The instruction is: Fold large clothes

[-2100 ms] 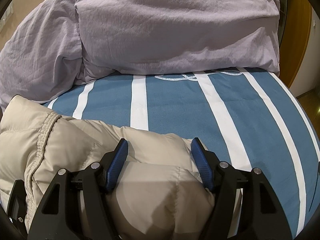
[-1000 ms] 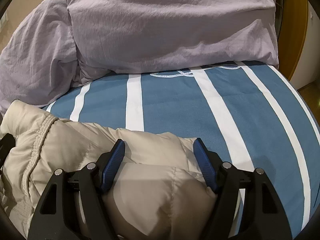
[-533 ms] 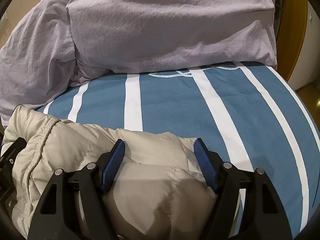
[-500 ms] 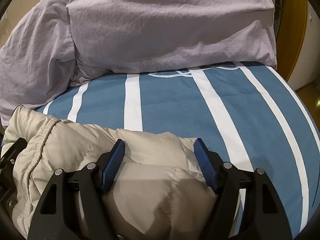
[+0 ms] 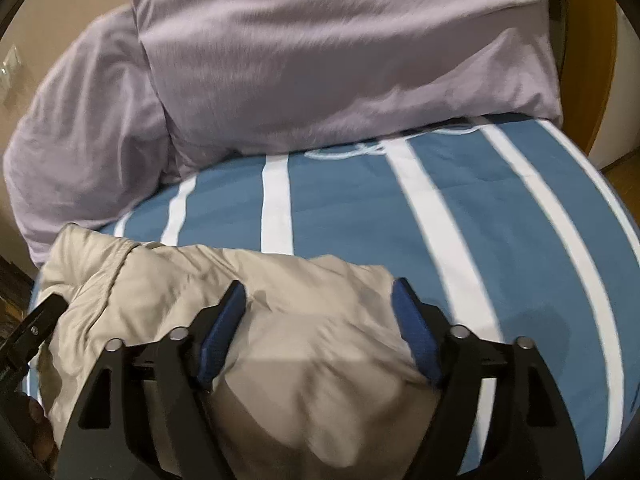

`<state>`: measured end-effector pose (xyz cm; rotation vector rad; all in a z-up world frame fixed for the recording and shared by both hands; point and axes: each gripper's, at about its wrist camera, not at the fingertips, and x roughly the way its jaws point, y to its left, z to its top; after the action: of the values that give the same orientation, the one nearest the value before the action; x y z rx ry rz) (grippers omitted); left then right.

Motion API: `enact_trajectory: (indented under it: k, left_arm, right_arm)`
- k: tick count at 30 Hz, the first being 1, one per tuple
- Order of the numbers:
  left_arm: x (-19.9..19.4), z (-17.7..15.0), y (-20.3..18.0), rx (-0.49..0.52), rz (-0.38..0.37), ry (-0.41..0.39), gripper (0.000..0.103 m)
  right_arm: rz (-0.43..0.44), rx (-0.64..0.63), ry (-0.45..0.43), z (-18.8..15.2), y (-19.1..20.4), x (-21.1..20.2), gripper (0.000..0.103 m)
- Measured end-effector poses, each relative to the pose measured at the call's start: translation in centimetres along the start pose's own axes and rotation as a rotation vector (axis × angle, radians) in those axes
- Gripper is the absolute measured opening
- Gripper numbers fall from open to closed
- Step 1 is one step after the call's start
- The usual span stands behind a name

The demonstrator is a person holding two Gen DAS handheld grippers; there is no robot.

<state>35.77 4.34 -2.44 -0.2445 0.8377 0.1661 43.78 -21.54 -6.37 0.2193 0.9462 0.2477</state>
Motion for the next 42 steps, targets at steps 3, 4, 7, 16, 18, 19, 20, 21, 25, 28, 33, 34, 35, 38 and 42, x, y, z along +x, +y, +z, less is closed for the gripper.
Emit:
enact_trajectory:
  k: [3,4,7,16,18,19,20,21,25,28,33,34,35,38,42]
  left_arm:
    - [-1.9,-0.6,1.6,-0.016,-0.034,0.008,0.101]
    - [-2.3,-0.8,1.9,-0.020,-0.043,0.010,0.101]
    - [-3.7,-1.9,3.1,-0.025,-0.073,0.021,0.101]
    - [-4.6,-4.3,6.2,-0.099,-0.168,0.086,0.101]
    - [-4.3,-4.6,6.3,-0.113,-0.188,0.102,0.101]
    - [-4.2,-4.8,6.3,-0.117,-0.196,0.107,0.101]
    - [-4.2,-4.9,6.2,-0.120,-0.202,0.110,0.101]
    - [-4.1,-5.1,6.1,-0.122,-0.214,0.113,0.101]
    - [-3.7,-5.5,5.9,-0.136,-0.253,0.127,0.101]
    - [-3.1,-5.9,5.8,-0.157,-0.292,0.138,0.101]
    - [-1.7,-6.4,6.0,-0.231,-0.390,0.171,0.101]
    - [-1.4,-6.5,6.1,-0.245,-0.407,0.178,0.101]
    - [-1.2,-6.5,6.2,-0.257,-0.423,0.184,0.101]
    - [-1.0,-6.8,6.2,-0.273,-0.457,0.185,0.100]
    - [-1.1,-6.5,6.6,-0.286,-0.484,0.180,0.088]
  right_arm:
    - [0.034,0.041,-0.018,-1.1,-1.7,-2.3,0.088]
    - [0.050,0.053,-0.016,-1.4,-2.1,-2.8,0.089]
    - [0.116,0.096,-0.010,-2.4,-4.2,-4.7,0.093]
    - [0.257,0.178,0.113,-5.8,-7.7,-5.7,0.097]
    - [0.300,0.196,0.159,-6.5,-7.9,-5.0,0.099]
    - [0.325,0.205,0.181,-6.8,-7.9,-4.6,0.100]
    - [0.343,0.208,0.192,-7.1,-7.9,-4.5,0.101]
    - [0.361,0.208,0.205,-7.3,-7.8,-4.2,0.102]
    - [0.401,0.219,0.230,-7.6,-7.6,-3.4,0.102]
    - [0.447,0.249,0.251,-7.9,-7.8,-2.5,0.102]
    - [0.499,0.262,0.253,-8.2,-8.0,-1.8,0.102]
    - [0.507,0.259,0.254,-8.2,-7.9,-1.7,0.102]
    - [0.521,0.255,0.259,-8.2,-7.8,-1.6,0.102]
    - [0.561,0.242,0.255,-8.1,-7.0,-1.3,0.098]
    - [0.595,0.225,0.219,-7.7,-6.4,-1.7,0.082]
